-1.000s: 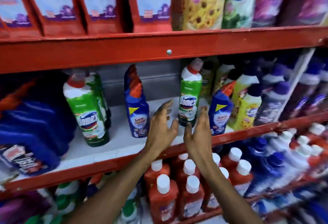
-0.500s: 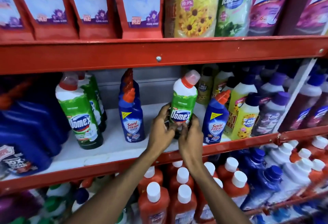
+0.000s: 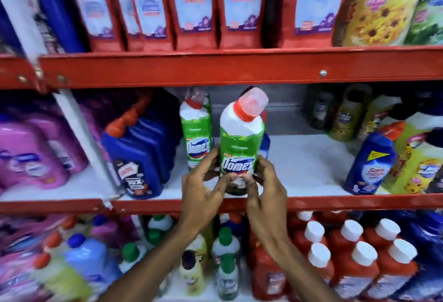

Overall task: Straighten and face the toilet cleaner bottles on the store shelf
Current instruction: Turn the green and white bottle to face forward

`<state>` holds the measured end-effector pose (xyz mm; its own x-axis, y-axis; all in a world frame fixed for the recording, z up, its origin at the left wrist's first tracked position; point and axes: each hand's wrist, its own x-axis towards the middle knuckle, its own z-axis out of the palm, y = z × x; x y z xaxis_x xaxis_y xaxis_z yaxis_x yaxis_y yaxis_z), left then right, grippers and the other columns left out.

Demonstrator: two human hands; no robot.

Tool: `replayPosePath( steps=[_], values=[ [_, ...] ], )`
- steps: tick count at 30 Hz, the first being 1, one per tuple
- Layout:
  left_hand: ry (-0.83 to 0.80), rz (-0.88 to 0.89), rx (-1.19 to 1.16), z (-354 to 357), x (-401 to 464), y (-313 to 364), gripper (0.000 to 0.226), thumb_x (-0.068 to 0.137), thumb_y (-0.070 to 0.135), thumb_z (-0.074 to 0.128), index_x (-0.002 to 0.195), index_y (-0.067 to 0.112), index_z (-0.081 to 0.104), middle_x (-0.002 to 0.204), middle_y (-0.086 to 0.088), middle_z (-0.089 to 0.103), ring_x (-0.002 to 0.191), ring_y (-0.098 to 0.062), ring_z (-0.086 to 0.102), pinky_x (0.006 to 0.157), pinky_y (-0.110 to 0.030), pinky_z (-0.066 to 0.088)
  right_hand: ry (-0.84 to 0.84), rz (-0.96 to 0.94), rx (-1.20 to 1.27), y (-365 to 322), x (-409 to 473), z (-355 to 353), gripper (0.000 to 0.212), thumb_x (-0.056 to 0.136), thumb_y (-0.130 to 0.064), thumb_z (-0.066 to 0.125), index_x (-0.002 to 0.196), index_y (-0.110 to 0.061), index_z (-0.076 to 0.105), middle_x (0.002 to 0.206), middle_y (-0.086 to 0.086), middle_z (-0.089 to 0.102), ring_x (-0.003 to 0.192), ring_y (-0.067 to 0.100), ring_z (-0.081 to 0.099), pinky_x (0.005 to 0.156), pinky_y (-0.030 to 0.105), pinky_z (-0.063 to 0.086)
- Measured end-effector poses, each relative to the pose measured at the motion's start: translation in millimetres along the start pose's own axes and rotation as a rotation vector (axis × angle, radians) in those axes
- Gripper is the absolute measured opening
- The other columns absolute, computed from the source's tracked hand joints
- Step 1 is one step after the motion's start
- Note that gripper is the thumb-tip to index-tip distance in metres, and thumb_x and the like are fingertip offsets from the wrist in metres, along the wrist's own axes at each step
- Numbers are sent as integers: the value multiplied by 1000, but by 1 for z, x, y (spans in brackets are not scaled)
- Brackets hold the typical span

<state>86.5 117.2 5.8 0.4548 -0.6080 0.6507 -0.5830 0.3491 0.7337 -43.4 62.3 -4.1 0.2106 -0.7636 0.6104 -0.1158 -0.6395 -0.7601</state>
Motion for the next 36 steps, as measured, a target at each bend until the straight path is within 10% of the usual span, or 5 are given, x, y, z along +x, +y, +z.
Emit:
replayPosePath(
  steps=[8, 17, 23, 27, 36],
  values=[
    [111, -72, 98, -52, 3, -38, 61, 87, 23, 79, 127, 59, 52, 113, 40, 70, 108, 8, 70, 89, -11, 55, -233, 0, -6, -5, 17, 74, 31, 97, -18, 56, 128, -17, 55, 120, 1, 70, 107, 15, 67, 89, 25, 53],
    [66, -91, 176, -51, 5, -55, 62, 89, 31, 77, 140, 43, 45, 112, 51, 61, 108, 20, 63, 89, 2, 45, -289, -12, -70, 7, 21, 76, 39, 99, -22, 55, 137, -15, 52, 132, 2, 66, 117, 18, 64, 97, 31, 53],
    [234, 213, 513, -36, -4, -36, 67, 95, 34, 65, 154, 22, 37, 163, -5, 38, 152, -21, 36, 125, -38, 30, -217, -134, -365, 16, 12, 34, 59, 101, -34, 45, 155, -21, 25, 164, -1, 29, 150, 15, 29, 118, 23, 25],
    [108, 564, 758, 1, -2, -13, 67, 96, 32, 59, 156, 18, 34, 166, -14, 29, 157, -38, 23, 128, -61, 19, -93, -291, -624, 29, 16, -8, 68, 94, -21, 49, 156, -11, 24, 167, 15, 19, 156, 31, 14, 126, 48, 20],
    [-227, 517, 912, 122, -8, 7, 74, 91, 24, 58, 159, 15, 30, 169, -24, 12, 157, -52, 10, 120, -77, 14, 3, -153, -1009, 88, 19, -116, 81, 87, -27, 51, 158, -10, 17, 167, 22, 7, 155, 45, 1, 121, 66, 11]
  ],
)
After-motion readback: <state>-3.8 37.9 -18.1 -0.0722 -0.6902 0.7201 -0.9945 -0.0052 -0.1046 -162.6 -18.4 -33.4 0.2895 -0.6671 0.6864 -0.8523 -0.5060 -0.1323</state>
